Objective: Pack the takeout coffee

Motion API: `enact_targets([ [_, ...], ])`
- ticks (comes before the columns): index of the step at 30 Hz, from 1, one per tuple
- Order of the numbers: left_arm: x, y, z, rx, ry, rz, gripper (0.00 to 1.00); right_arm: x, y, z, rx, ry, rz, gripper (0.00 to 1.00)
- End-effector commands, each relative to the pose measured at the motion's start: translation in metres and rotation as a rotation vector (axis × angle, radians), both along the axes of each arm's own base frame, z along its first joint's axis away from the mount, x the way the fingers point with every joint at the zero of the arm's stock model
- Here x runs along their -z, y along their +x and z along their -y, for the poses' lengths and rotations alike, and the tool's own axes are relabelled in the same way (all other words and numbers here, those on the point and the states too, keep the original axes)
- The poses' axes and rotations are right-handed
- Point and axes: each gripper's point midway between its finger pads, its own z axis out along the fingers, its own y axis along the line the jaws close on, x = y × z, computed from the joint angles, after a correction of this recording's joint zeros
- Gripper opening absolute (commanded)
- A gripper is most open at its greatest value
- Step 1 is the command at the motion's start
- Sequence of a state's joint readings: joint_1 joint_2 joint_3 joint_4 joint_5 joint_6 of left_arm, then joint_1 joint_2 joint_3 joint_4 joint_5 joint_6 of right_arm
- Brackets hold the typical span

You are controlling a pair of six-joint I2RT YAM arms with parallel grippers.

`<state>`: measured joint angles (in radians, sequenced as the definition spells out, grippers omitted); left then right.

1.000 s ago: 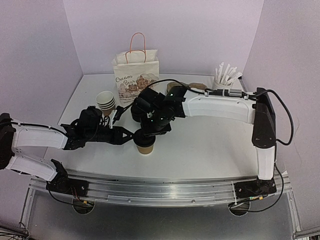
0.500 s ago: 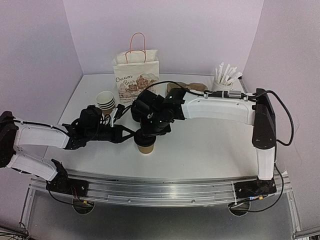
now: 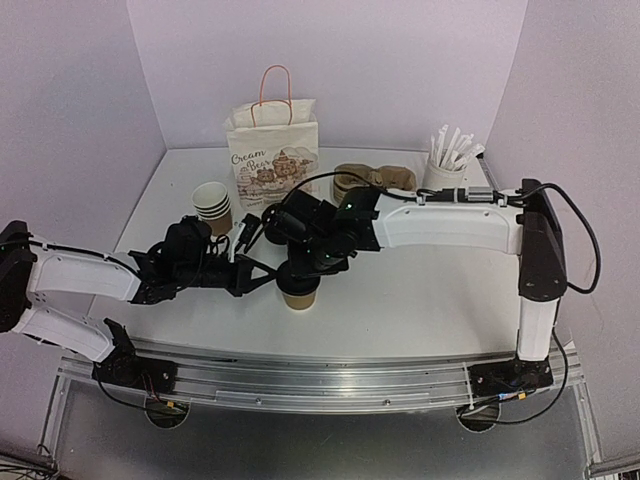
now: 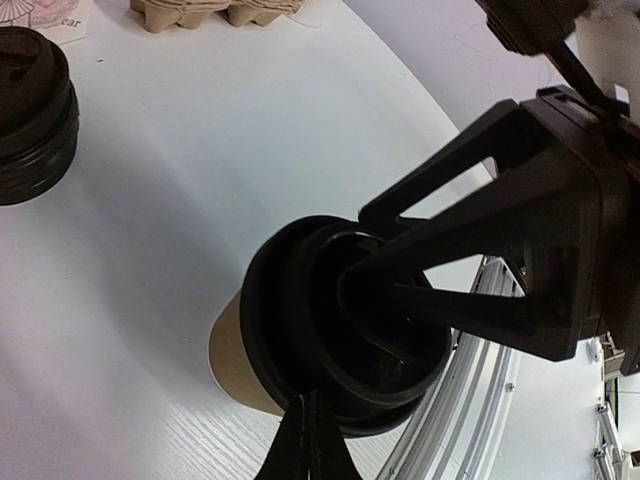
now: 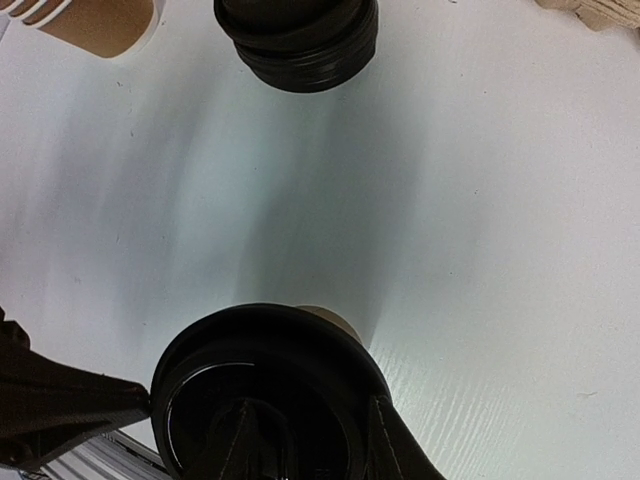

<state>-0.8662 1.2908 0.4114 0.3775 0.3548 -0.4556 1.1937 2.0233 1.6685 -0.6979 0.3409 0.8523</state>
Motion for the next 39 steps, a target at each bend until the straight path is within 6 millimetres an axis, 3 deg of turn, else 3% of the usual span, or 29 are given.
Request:
enact_targets([
  [1, 0.026, -0.037, 0.005, 0.146, 0.100, -0.025, 0.04, 0.012, -0.010, 0.000, 0.008, -0.009, -0.015, 0.33],
  [7, 0.022, -0.025, 0.005, 0.121, 0.119, 0.064, 0.12, 0.016, -0.014, 0.003, 0.030, -0.011, -0.006, 0.33],
  [11, 0.006, -0.024, 0.011, 0.149, 0.089, 0.113, 0.16, 0.014, -0.013, 0.004, 0.025, -0.013, 0.008, 0.33],
  [15, -0.011, -0.043, 0.006, 0.284, 0.065, 0.239, 0.24, 0.003, -0.009, 0.001, 0.004, -0.009, 0.040, 0.33],
  [18, -0.027, -0.064, -0.006, 0.407, 0.031, 0.427, 0.39, 0.003, -0.009, 0.000, -0.004, -0.011, 0.041, 0.33],
  [21, -0.029, -0.089, -0.014, 0.551, -0.012, 0.597, 0.48, 0.006, -0.010, 0.000, -0.009, -0.016, 0.037, 0.33],
  [23, -0.026, -0.096, -0.016, 0.600, -0.020, 0.690, 0.49, 0.006, -0.010, -0.001, -0.012, -0.016, 0.036, 0.33],
  [25, -0.020, -0.094, -0.015, 0.628, 0.004, 0.758, 0.49, 0.005, -0.010, -0.002, -0.013, -0.012, 0.036, 0.33],
  [30, -0.014, -0.059, -0.001, 0.570, 0.129, 0.859, 0.49, 0.005, -0.010, -0.004, -0.016, -0.008, 0.031, 0.33],
  [35, -0.011, -0.069, -0.002, 0.678, 0.142, 0.978, 0.50, 0.005, -0.010, -0.006, -0.018, -0.005, 0.031, 0.33],
  [39, -0.021, -0.055, -0.003, 0.630, 0.193, 1.065, 0.50, 0.006, -0.010, -0.006, -0.023, -0.011, 0.031, 0.33],
])
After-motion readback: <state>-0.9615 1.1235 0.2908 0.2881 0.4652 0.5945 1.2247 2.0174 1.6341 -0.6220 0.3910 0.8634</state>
